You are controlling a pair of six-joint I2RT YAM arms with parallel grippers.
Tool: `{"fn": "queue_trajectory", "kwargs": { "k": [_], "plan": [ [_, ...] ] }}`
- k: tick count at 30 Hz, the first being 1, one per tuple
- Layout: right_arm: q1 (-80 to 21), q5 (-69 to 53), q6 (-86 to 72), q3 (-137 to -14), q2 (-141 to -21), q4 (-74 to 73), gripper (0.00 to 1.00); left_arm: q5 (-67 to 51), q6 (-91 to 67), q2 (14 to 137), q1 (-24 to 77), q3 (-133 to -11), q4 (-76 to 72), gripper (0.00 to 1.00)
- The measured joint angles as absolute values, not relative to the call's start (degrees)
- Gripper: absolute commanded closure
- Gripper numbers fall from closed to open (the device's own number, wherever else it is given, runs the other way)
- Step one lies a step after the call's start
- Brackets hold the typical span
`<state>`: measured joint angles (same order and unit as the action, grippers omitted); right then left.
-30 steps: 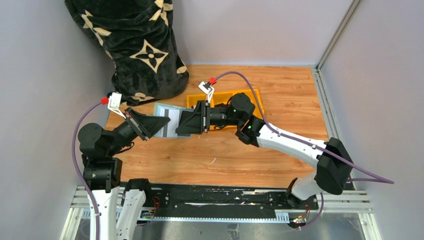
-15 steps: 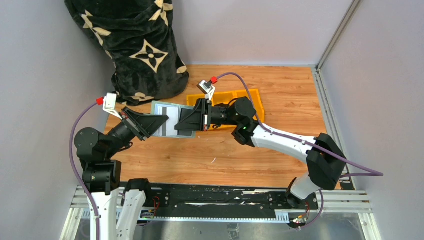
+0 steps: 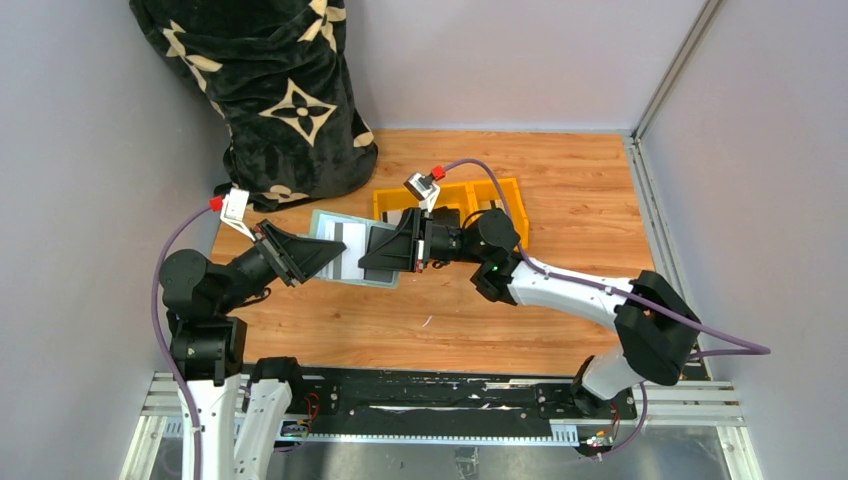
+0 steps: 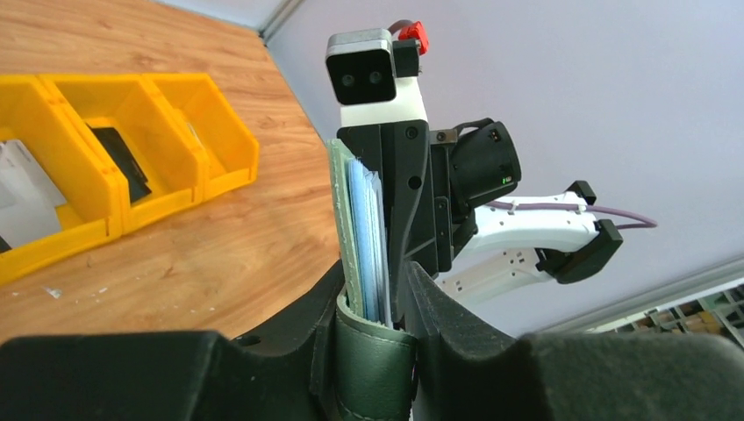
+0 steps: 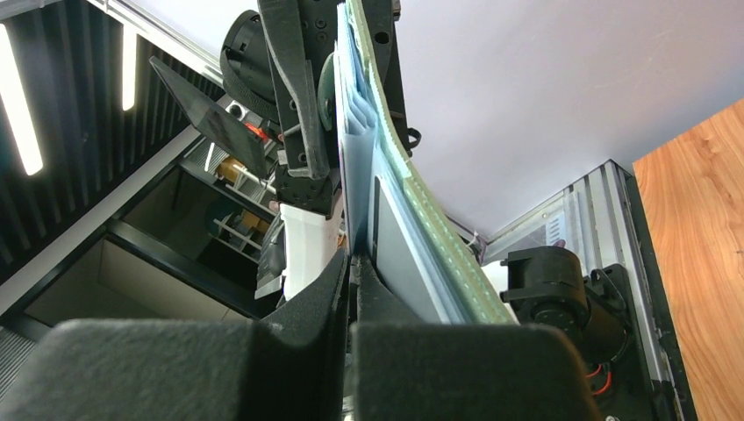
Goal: Take the credit cards out of the card holder
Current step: Remove the credit card from the card holder.
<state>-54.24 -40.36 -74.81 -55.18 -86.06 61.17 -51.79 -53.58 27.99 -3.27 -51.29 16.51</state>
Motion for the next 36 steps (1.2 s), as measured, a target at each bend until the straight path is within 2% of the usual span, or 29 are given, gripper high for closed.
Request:
{"fn": "queue_trajectory", "kwargs": {
  "k": [3, 9, 20, 21, 23, 29, 31, 36],
  "plan": [
    [-54.2, -39.8, -73.6, -53.9, -84.8, 60.3, 1.0, -53.1, -55.4, 28.0, -3.2, -51.0, 15.9, 0.7],
    [-54.2, -38.7, -70.6, -52.0, -81.1, 58.0, 1.0, -54.7, -57.7, 28.0, -3.2, -51.0, 14.6, 0.83],
    [-54.2, -36.7, -68.7, -49.2, -77.5, 56.5, 1.0, -56.4, -59.0, 28.0, -2.9, -51.0, 14.7, 0.9],
    [-54.3, -36.6, -68.7, -49.1, -77.5, 56.5, 0.96, -56.4, -59.0, 28.0, -2.9, -51.0, 14.7, 0.9],
    [-54.3, -36.5, -68.8, -49.1, -77.5, 56.6, 0.8, -56.4, -59.0, 28.0, -2.9, -51.0, 14.7, 0.91],
    [-53.9, -37.0, -70.6, -49.4, -78.5, 59.1, 0.7, -55.9, -59.1, 28.0, -2.9, -51.1, 14.5, 0.92],
    [-53.8, -37.4, -71.9, -50.5, -80.1, 60.8, 0.7, -55.9, -59.0, 28.0, -2.9, -51.1, 14.4, 0.92],
    [-53.2, -38.8, -75.1, -52.4, -83.8, 64.7, 0.86, -55.2, -59.0, 28.0, -3.1, -51.2, 14.1, 0.92]
  ]
}}
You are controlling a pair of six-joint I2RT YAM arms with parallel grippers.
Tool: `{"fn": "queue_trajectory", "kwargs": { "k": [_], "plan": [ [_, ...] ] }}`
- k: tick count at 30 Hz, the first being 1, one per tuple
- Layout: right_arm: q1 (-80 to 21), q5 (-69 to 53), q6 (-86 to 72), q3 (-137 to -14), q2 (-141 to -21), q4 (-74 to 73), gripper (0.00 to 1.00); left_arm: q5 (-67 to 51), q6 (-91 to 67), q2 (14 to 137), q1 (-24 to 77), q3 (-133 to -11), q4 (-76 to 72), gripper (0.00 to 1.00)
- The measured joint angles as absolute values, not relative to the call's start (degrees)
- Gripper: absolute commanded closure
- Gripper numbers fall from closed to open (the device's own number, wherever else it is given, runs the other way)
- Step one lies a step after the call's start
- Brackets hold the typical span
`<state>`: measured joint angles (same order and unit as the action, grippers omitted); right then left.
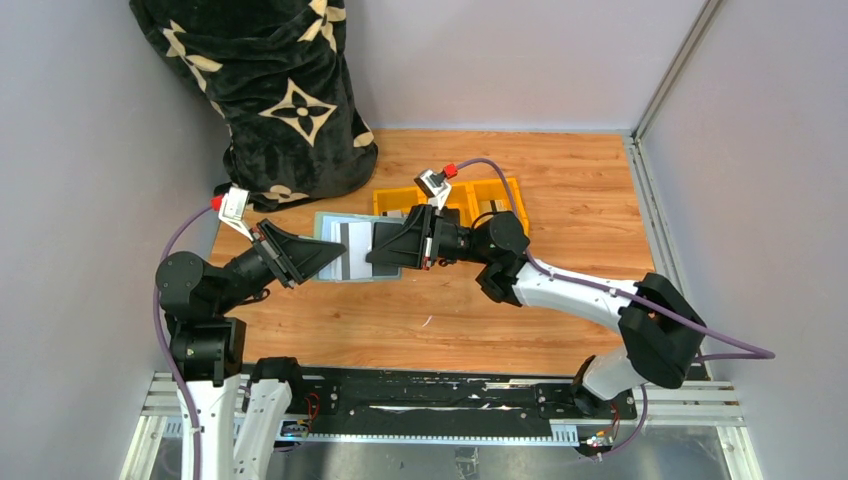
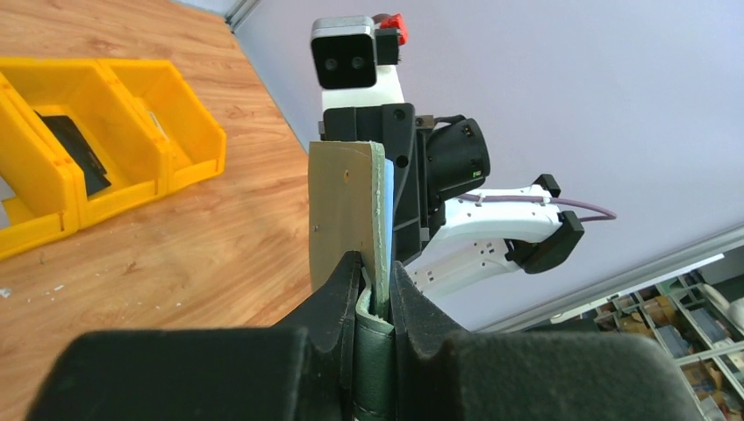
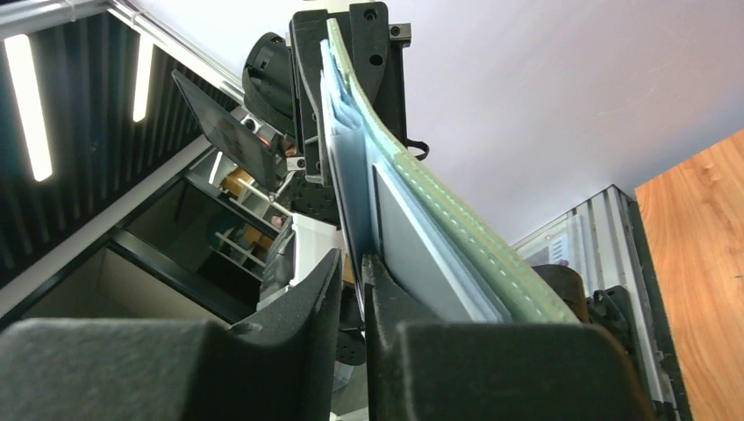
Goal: Take the credit cards out of the card holder
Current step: Remove the credit card from the card holder.
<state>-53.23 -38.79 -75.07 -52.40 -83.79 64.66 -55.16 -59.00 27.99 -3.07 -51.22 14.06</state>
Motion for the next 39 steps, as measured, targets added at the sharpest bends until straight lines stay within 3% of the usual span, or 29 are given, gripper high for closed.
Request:
{"fn": "queue_trajectory", "kwargs": {
  "k": [5, 16, 29, 38, 39],
  "plan": [
    [-52.9, -39.0, -76.9, -52.4, -84.3, 66.7, 1.0, -55.2, -59.0, 28.0, -3.2, -52.0, 13.8, 0.91],
    [-52.7, -37.5, -75.8, -48.7, -80.0, 66.8, 1.0, -56.9, -60.1, 28.3, -2.8, -52.5, 13.8, 0.81],
    [-52.3, -35.9, -74.7, -46.0, -78.1, 66.9, 1.0, -57.0, -61.0, 28.3, -2.8, -53.0, 13.8, 0.99],
    [-53.1, -31.5, -73.3, -42.3, -76.3, 70.0, 1.0, -56.2, -61.8, 28.1, -2.9, -53.1, 13.7, 1.0],
    [-53.5, -31.0, -73.0, -42.3, -76.3, 70.3, 0.96, -56.2, -61.8, 28.1, -2.9, -53.0, 13.7, 1.0]
  ]
}}
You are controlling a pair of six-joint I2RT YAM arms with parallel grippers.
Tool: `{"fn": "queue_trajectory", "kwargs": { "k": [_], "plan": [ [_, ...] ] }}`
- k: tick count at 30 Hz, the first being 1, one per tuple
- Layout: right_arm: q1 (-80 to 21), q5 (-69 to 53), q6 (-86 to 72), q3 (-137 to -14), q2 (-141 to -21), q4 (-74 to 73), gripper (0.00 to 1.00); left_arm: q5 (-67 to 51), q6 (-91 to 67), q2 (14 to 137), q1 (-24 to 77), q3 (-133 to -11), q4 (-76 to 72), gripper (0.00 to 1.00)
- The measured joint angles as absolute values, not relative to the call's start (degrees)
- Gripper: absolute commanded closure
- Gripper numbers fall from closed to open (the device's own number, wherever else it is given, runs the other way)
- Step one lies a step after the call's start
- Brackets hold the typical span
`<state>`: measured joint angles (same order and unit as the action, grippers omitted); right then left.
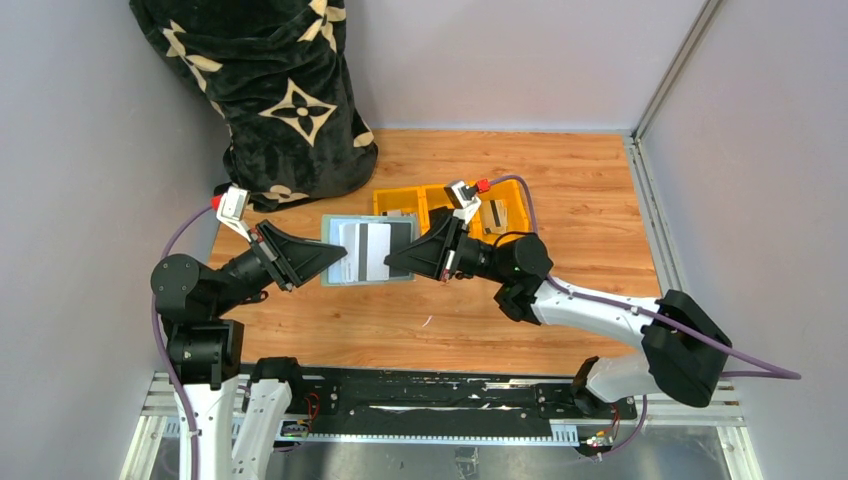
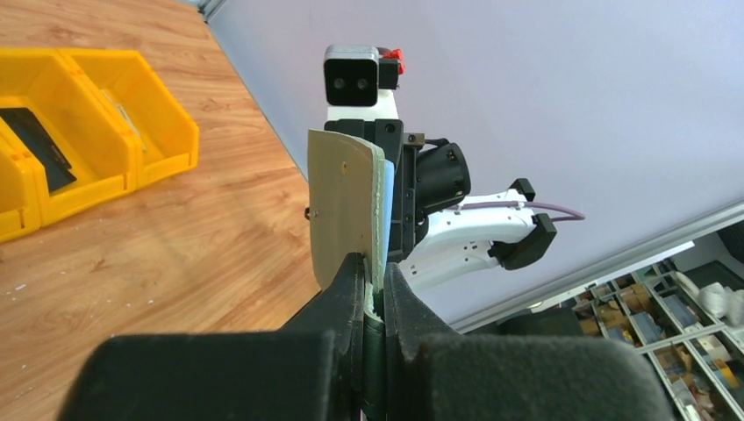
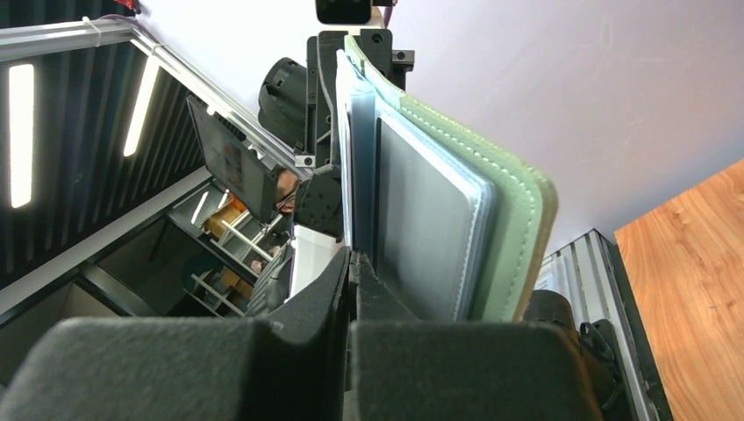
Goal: Take the credit cards out of the card holder
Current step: Remove the credit card from the card holder.
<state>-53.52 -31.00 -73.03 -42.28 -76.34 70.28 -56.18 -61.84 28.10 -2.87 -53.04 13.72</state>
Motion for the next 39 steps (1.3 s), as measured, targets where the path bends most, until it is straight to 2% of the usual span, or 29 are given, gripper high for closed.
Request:
{"fn": "queue_trajectory", "kwargs": {
  "k": [2, 7, 10, 13, 20, 28, 32, 39],
  "plan": [
    [-54.1, -30.4, -72.9, -42.3, -76.5, 71.0, 0.8, -56.2, -62.1, 27.9, -2.9, -53.1, 13.7, 1.0],
    [-54.4, -30.0, -74.1, -42.7, -78.9, 73.8, 0.59, -56.1, -62.2, 27.9, -2.9, -53.0, 13.4, 1.0],
    [-54.4, -30.1, -75.4, -44.3, -80.8, 75.1, 0.57, -55.7, -62.2, 27.9, -2.9, -53.0, 13.4, 1.0],
    [-54.4, -30.1, -76.3, -45.3, -81.8, 76.7, 0.63, -55.5, -62.2, 27.9, -2.9, -53.0, 13.4, 1.0],
    [-54.4, -30.4, -77.2, -47.0, -82.8, 76.9, 0.99, -55.4, -62.6, 27.8, -2.9, -53.2, 12.8, 1.0],
    [-52.3, -30.5, -77.0, -42.0, -78.3, 76.1, 1.0, -56.3, -62.2, 28.0, -2.8, -53.6, 13.5, 1.0],
    [-47.0, -30.7, -75.8, -37.7, -71.8, 72.4, 1.0, -55.8, -60.5, 28.3, -2.9, -55.4, 14.1, 1.0],
    [-38.0, -33.3, -73.3, -37.0, -63.1, 62.5, 1.0, -55.8, -58.0, 28.4, -2.9, -58.4, 14.6, 1.0]
  ]
}}
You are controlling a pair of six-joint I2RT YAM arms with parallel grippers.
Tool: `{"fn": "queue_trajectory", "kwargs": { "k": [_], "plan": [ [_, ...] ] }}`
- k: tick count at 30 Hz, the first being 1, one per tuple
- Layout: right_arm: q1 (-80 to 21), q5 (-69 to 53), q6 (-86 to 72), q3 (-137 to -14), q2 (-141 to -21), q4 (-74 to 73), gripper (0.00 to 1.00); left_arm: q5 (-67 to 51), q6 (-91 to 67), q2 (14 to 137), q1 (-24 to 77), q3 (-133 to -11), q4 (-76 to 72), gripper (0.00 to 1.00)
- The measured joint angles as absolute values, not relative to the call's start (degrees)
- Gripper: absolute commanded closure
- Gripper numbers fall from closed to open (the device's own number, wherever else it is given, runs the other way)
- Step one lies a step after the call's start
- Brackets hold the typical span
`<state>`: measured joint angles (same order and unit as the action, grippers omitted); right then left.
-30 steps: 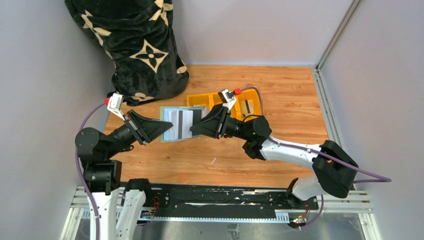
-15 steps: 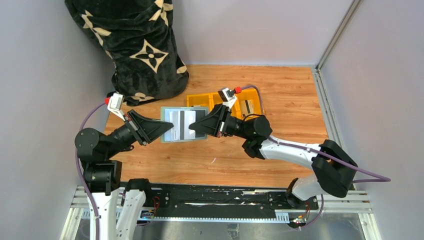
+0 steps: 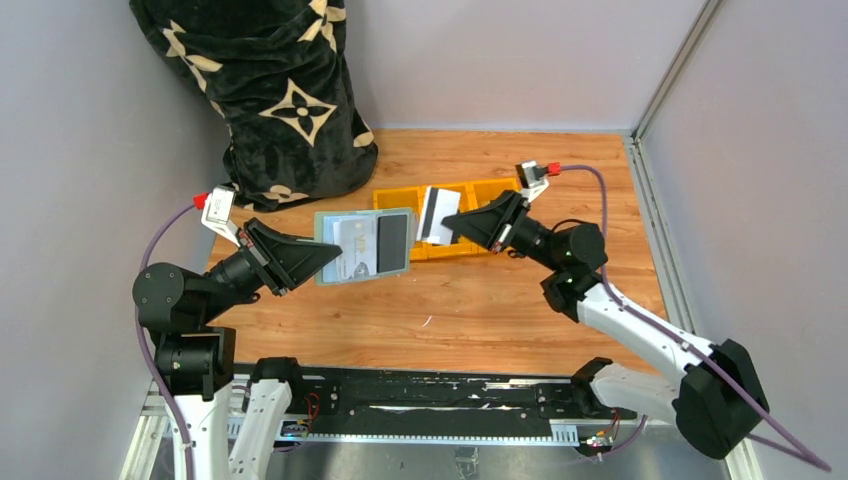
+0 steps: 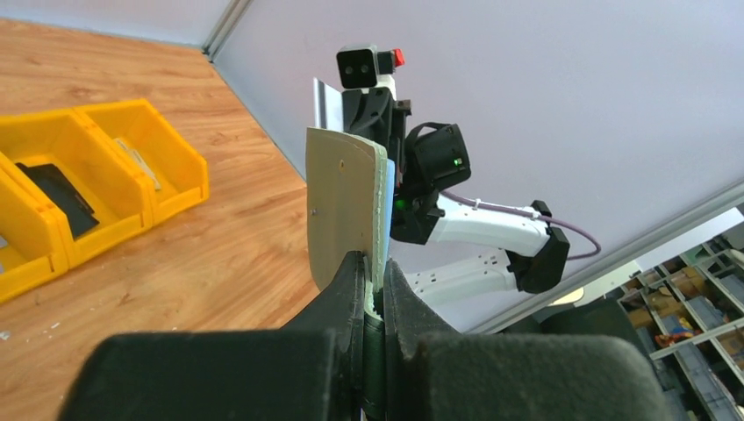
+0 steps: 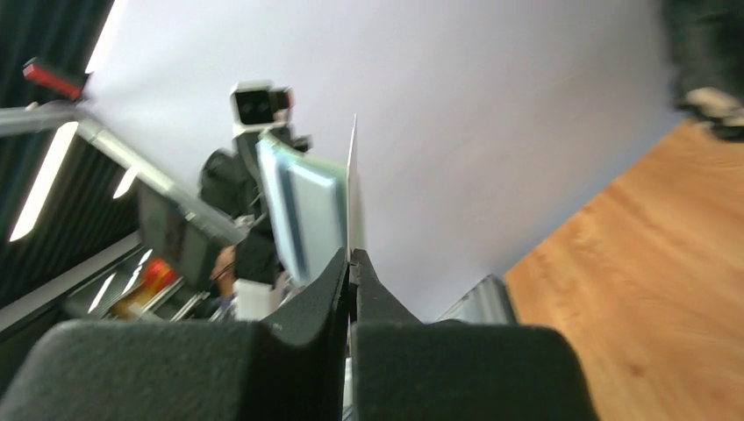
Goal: Take the credit cards out of the card holder
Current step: Remove the credit card from the card holder, then place the credit card in the storage box.
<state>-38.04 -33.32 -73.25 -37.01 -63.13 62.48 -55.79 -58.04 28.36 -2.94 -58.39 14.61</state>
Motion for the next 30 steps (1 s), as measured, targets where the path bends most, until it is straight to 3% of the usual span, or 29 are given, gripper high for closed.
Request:
{"fn": "queue_trajectory", "kwargs": {
  "k": [4, 9, 20, 30],
  "plan": [
    [-30.5, -33.3, -68.6, -37.0, -59.6, 51.5, 1.0, -56.1, -57.9, 28.4, -2.9, -58.8, 14.7, 1.0],
    [-28.9, -30.9, -56.6, -40.9, -61.8, 33.5, 1.0, -56.7, -59.1, 28.6, -2.9, -58.8, 13.7, 1.0],
    [-37.0, -25.0, -40.4, -63.1, -95.2, 14.7, 1.0, -57.7, -61.0, 28.7, -2.9, -60.8, 12.3, 1.0],
    [-40.2, -19.2, -37.1, -77.1, -111.7, 8.0, 1.0, -57.9, -60.9, 28.7, -2.9, -62.7, 12.8, 1.0]
  ]
}}
